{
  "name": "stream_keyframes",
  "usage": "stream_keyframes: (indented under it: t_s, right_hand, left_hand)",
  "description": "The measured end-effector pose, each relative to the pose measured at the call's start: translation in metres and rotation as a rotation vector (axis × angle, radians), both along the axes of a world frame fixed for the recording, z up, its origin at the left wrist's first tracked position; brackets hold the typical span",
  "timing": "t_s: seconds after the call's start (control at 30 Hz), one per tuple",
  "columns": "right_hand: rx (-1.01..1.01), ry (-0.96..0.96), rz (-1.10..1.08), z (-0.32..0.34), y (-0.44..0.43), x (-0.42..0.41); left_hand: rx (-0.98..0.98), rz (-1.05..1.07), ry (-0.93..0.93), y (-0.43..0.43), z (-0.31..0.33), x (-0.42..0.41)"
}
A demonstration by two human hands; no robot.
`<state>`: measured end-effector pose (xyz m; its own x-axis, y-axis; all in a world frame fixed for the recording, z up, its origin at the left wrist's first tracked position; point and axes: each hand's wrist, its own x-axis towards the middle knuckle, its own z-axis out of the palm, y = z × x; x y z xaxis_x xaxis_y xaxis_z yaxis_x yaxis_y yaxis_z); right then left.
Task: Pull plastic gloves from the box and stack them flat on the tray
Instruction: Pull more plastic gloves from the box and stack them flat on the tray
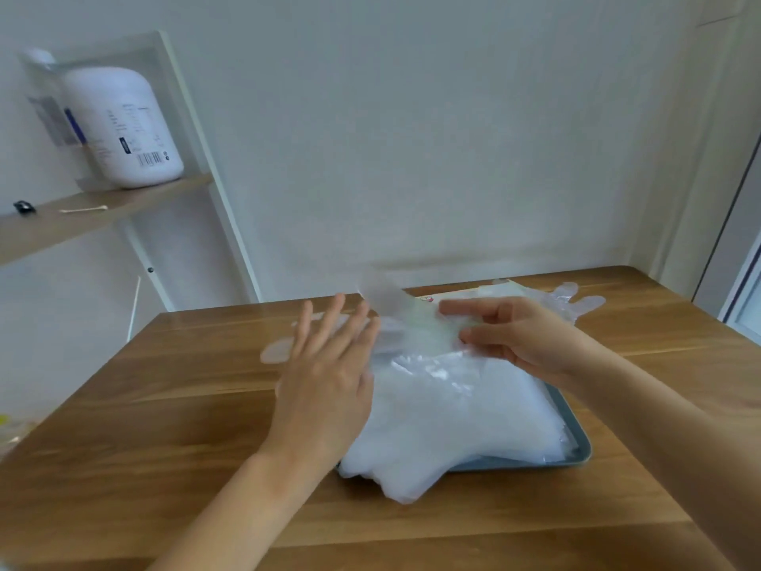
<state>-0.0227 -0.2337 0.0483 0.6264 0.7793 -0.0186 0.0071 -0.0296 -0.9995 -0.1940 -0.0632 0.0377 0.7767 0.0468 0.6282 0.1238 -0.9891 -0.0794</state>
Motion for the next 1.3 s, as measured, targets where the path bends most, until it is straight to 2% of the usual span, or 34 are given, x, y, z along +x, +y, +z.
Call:
stream_keyframes:
  t_s: [0.13,0.2,0.27,0.37,0.43,0.53,0.67,0.8,0.97,1.1,1.13,1.2,1.3]
  right_hand:
    - [-0.166,-0.053,-0.051,-0.021,-0.017,0.005]
    - [-0.244,-0.117,-0.056,-0.027,-0.023,0.007]
    - [-0.29,-0.163,-0.067,-0.031,-0.026,0.01]
    - [-0.353,-0.227,-0.063,-0.031,-0.03,0.012]
    - [-0.386,-0.255,-0.031,-0.03,-0.033,0.013]
    - [-0.418,-0.273,0.023,-0.028,-0.038,0.016]
    - [-0.444,-0.282,0.05,-0.028,-0.044,0.023]
    - [-0.462,-0.295,0.032,-0.034,-0.044,0.026]
    - [-0.517,-0.401,-0.035,-0.043,-0.041,0.028]
    - [-0.46,-0.749,-0.33,-0.044,-0.044,0.031]
    - [-0.441,-0.873,-0.308,-0.043,-0.044,0.027]
    - [-0.465,-1.032,-0.085,-0.04,-0.037,0.015]
    - [-0.68,-0.949,0.326,-0.044,-0.027,-0.002]
  left_hand:
    - [0.031,0.039,0.182,-0.01,-0.022,0.006]
    - [-0.012,0.071,0.348,-0.022,-0.017,0.007]
    - [0.033,0.088,0.411,-0.019,-0.024,0.008]
    - [-0.042,0.025,0.341,-0.017,-0.022,0.002]
    - [-0.249,0.023,0.305,-0.014,-0.016,-0.004]
    - [-0.375,-0.079,0.138,-0.017,-0.007,-0.002]
    - [-0.592,-0.187,0.219,-0.022,0.012,0.02]
    - [-0.538,-0.21,0.392,-0.028,0.005,0.054]
    - [-0.379,-0.231,0.728,-0.034,-0.045,0.071]
    - [-0.454,-0.178,0.79,-0.022,-0.063,0.069]
    - [-0.466,-0.17,0.799,-0.021,-0.064,0.068]
    - [-0.47,-0.142,0.813,-0.022,-0.065,0.069]
    - [-0.391,-0.066,0.837,-0.023,-0.069,0.074]
